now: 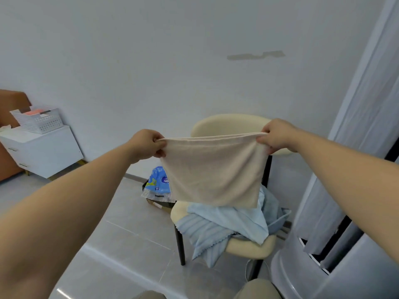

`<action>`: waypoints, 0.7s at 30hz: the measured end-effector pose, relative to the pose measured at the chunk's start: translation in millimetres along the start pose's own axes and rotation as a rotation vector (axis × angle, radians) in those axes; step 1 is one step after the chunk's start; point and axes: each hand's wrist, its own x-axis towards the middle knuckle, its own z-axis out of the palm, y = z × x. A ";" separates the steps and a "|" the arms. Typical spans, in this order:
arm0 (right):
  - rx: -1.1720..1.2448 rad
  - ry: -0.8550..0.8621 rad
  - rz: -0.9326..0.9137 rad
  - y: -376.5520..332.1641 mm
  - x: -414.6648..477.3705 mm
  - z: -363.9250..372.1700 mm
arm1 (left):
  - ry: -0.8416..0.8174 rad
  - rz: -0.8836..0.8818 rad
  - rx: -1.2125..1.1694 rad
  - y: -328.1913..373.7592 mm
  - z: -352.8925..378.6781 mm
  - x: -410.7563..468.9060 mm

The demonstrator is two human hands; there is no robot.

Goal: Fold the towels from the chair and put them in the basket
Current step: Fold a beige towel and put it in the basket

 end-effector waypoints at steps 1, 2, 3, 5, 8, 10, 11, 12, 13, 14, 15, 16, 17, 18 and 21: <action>-0.025 0.002 -0.006 3.8 6.2 1.8 | 0.024 -0.002 0.020 0.2 4.8 10.2; -0.078 0.012 -0.019 8.0 12.1 3.4 | 0.047 -0.008 0.031 1.2 9.7 19.8; -0.165 0.037 -0.050 11.0 16.8 4.8 | 0.073 -0.016 0.041 2.0 14.1 29.0; -0.338 0.106 -0.105 16.4 24.0 8.2 | 0.137 -0.002 0.056 4.7 22.7 46.0; -0.417 0.205 -0.087 23.3 27.5 10.0 | 0.258 0.062 0.065 10.6 31.7 60.9; -0.461 0.270 -0.077 27.7 27.6 8.5 | 0.308 0.094 0.056 15.5 34.3 63.2; -0.476 0.303 -0.081 28.5 25.4 6.7 | 0.320 0.108 0.049 17.7 34.9 62.6; -0.481 0.337 -0.086 28.9 22.5 4.2 | 0.331 0.128 0.045 20.1 34.3 61.4; -0.477 0.369 -0.096 28.6 17.8 1.3 | 0.342 0.148 0.045 22.6 33.4 58.2; -0.464 0.398 -0.109 28.1 12.9 -1.7 | 0.352 0.164 0.039 25.1 31.7 54.1; -0.447 0.425 -0.128 28.3 7.4 -4.8 | 0.359 0.174 0.030 26.9 30.0 48.9; -0.424 0.451 -0.154 29.1 0.8 -7.3 | 0.367 0.185 0.025 27.9 28.9 41.8; -0.400 0.472 -0.190 30.0 -6.9 -9.2 | 0.375 0.200 0.035 28.1 28.2 32.8; -0.386 0.477 -0.229 32.7 -15.0 -9.3 | 0.376 0.213 0.058 26.2 29.1 21.8; -0.424 0.355 -0.303 48.6 -45.3 -2.4 | 0.304 0.216 0.130 3.6 40.1 -19.0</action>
